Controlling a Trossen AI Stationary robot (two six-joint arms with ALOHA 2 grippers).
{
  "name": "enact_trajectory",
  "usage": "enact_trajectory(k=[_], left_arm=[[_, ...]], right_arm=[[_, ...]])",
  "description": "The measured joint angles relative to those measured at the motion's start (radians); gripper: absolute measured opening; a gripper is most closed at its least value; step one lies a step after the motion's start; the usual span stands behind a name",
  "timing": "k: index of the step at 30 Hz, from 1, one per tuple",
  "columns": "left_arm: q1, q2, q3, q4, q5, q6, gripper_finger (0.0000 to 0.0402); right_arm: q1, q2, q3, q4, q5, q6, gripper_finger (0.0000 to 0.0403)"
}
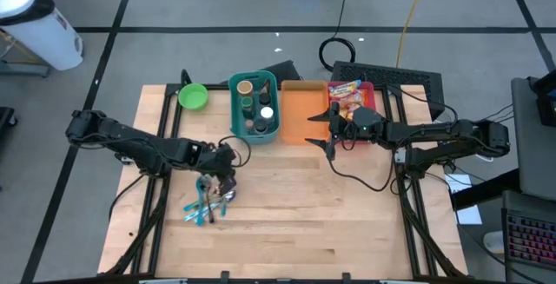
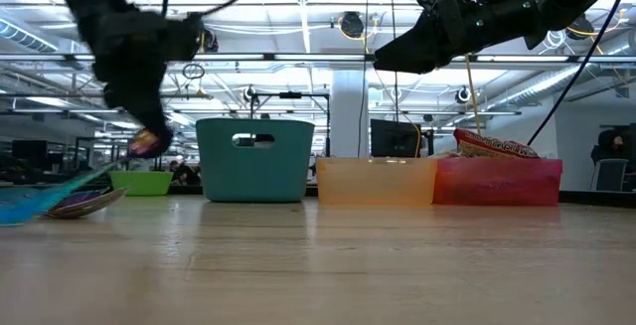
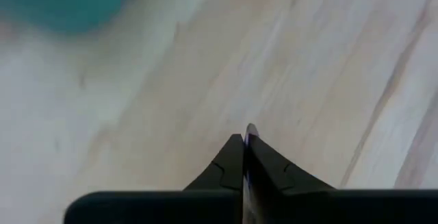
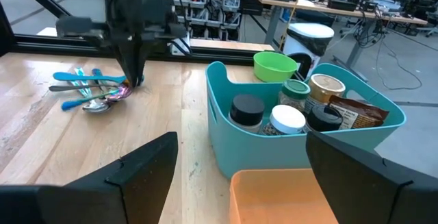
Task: Pick & Place Food Item
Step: Put the left purple spoon into the orange bin
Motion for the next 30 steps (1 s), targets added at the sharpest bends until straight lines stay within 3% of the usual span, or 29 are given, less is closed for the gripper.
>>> enact_trajectory(k=[9, 18, 30], left_arm=[[0.038, 0.0, 0.133, 0.236, -0.13, 0.35, 0.0007], [0.134, 0.022, 0.198, 0.474, -0.126, 0.689, 0.0005], [0.279, 0.139, 0.21, 0.695, 0.042, 0.89, 0.0008]], right_arm=[[0.012, 0.0, 0.0, 0.009, -0.003, 0.0, 0.0318], [0.053, 0.008, 0.0, 0.127, -0.003, 0.058, 0.0318], [0.044, 0.23, 0.141, 0.232, -0.058, 0.089, 0.0317]])
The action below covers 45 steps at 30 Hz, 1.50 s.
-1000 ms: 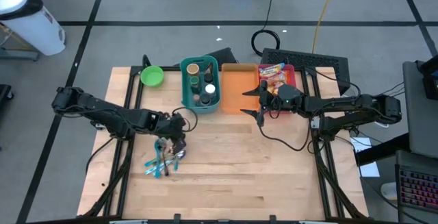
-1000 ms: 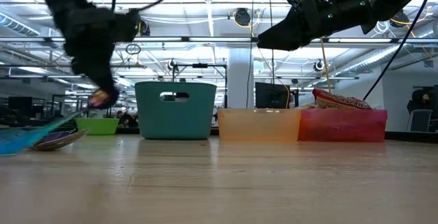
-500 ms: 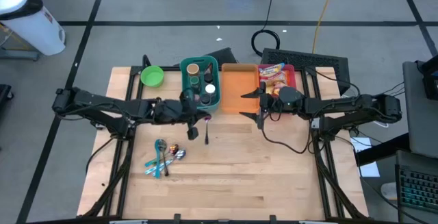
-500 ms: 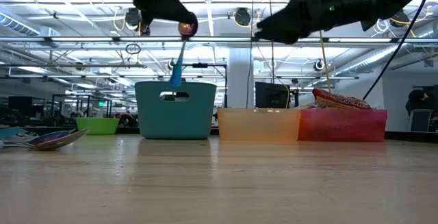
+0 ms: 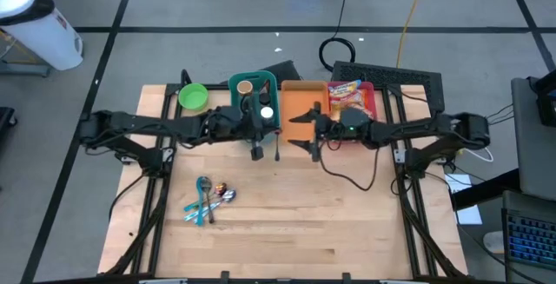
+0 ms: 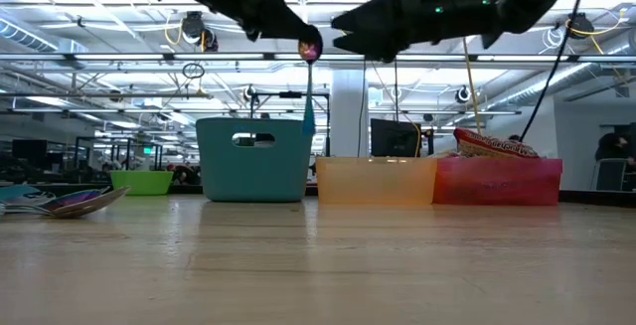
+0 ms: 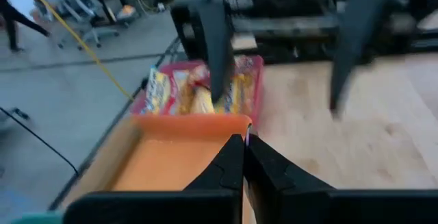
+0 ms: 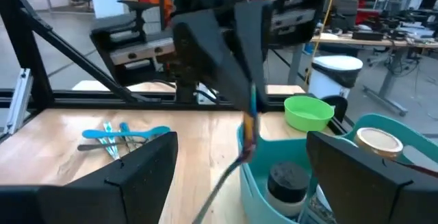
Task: Pick & Place Food Item
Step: Put the left purple spoon into the orange bin
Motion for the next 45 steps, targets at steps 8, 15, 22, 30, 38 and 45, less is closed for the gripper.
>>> enact_trajectory(k=[8, 15, 22, 30, 38, 45], left_arm=[[0.022, 0.0, 0.001, -0.004, 0.04, 0.043, 0.0009], [0.031, -0.002, 0.001, -0.005, 0.054, 0.053, 0.0008], [0.031, 0.002, 0.001, 0.011, 0.078, 0.051, 0.0005], [0.032, 0.004, 0.001, 0.029, 0.062, 0.063, 0.002], [0.03, -0.032, 0.0, 0.055, 0.037, 0.03, 0.0067], [0.053, -0.157, 0.001, -0.031, 0.05, -0.008, 0.0145]], right_arm=[[-0.049, 0.134, 0.083, 0.038, -0.081, 0.052, 0.0259], [-0.06, 0.161, 0.091, 0.062, -0.104, 0.071, 0.0182], [-0.058, 0.161, 0.091, 0.057, -0.107, 0.05, 0.0107], [-0.057, 0.161, 0.091, 0.054, -0.102, -0.017, 0.001], [-0.077, 0.151, 0.091, 0.026, -0.105, -0.012, 0.0001], [-0.173, 0.082, 0.089, -0.031, -0.104, -0.017, 0.0001]])
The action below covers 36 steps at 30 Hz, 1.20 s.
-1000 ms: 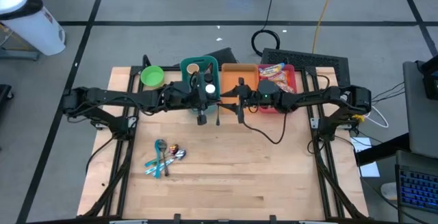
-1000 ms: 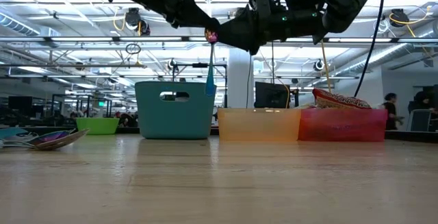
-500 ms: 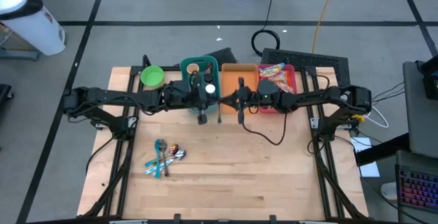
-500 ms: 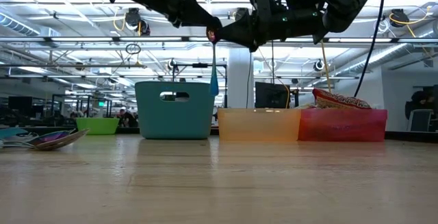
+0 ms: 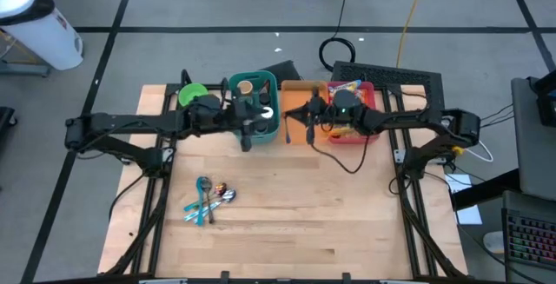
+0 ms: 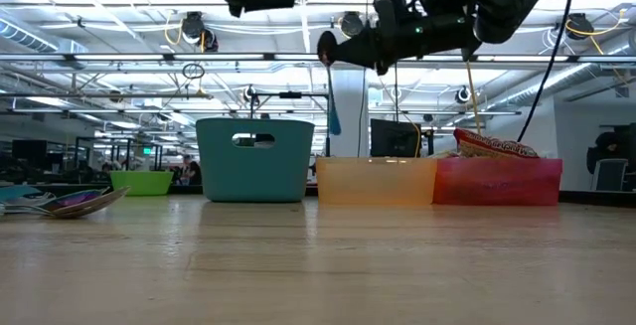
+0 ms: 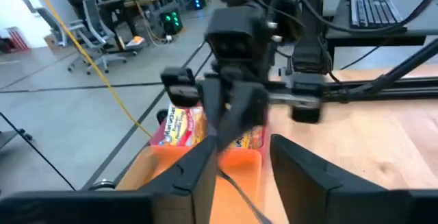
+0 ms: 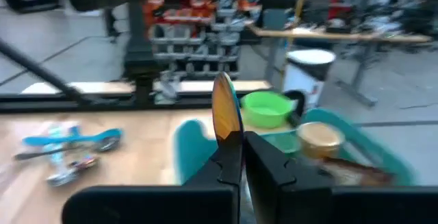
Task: Pick & Place Food Item
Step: Put the left purple spoon into the orange bin, then put the blue baby spoon into the orange bin
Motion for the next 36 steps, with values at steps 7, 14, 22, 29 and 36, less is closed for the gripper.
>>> enact_trajectory(k=[7, 14, 22, 29, 36], left_arm=[[0.033, 0.003, -0.006, -0.069, -0.017, -0.019, 0.0167], [0.07, 0.075, -0.016, -0.065, -0.018, -0.059, 0.0168], [0.097, 0.135, -0.015, -0.045, -0.017, -0.09, 0.0168], [0.099, 0.142, -0.015, -0.043, -0.017, -0.104, 0.0168], [0.099, 0.142, -0.015, -0.04, -0.017, -0.113, 0.0168]], right_arm=[[-0.182, 0.01, 0.002, 0.008, 0.0, 0.032, 0.0], [-0.25, 0.174, 0.001, 0.009, -0.105, 0.16, 0.0], [-0.217, 0.26, 0.001, 0.003, 0.014, 0.138, 0.0002], [-0.219, 0.273, 0.002, 0.001, 0.062, 0.127, 0.003], [-0.218, 0.267, 0.002, 0.004, 0.073, 0.089, 0.0121]])
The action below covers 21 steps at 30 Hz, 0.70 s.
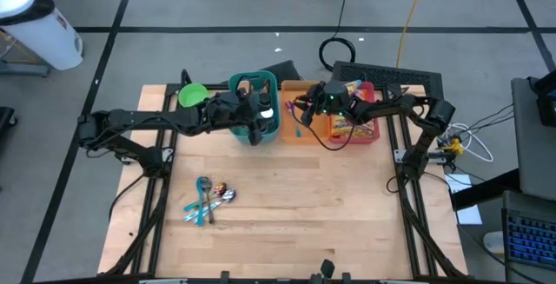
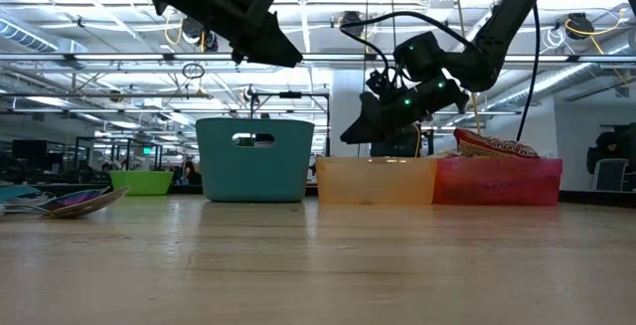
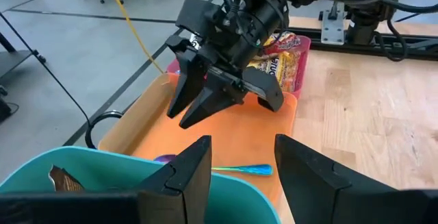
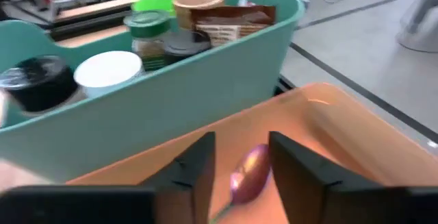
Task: Pick & Place Food Item
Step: Put the blue baby spoon into the orange bin
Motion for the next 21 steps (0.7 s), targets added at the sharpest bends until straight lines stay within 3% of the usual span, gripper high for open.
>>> enact_trajectory(k=[5, 10, 15, 21], left_arm=[[-0.001, 0.0, 0.0, -0.01, 0.0, -0.024, 0.0168], [-0.001, -0.083, 0.001, -0.233, 0.0, -0.126, 0.0168], [-0.049, -0.183, -0.006, -0.548, 0.022, -0.317, 0.0168], [-0.199, -0.279, -0.115, -0.703, -0.022, -0.668, 0.0168]], right_arm=[[0.002, -0.037, 0.0, -0.012, 0.067, -0.012, 0.019], [0.012, -0.155, -0.001, -0.122, 0.067, -0.061, 0.0231], [0.023, -0.304, -0.001, -0.339, 0.067, -0.053, 0.0244], [0.038, -0.408, -0.035, -0.408, 0.068, -0.03, 0.0235]])
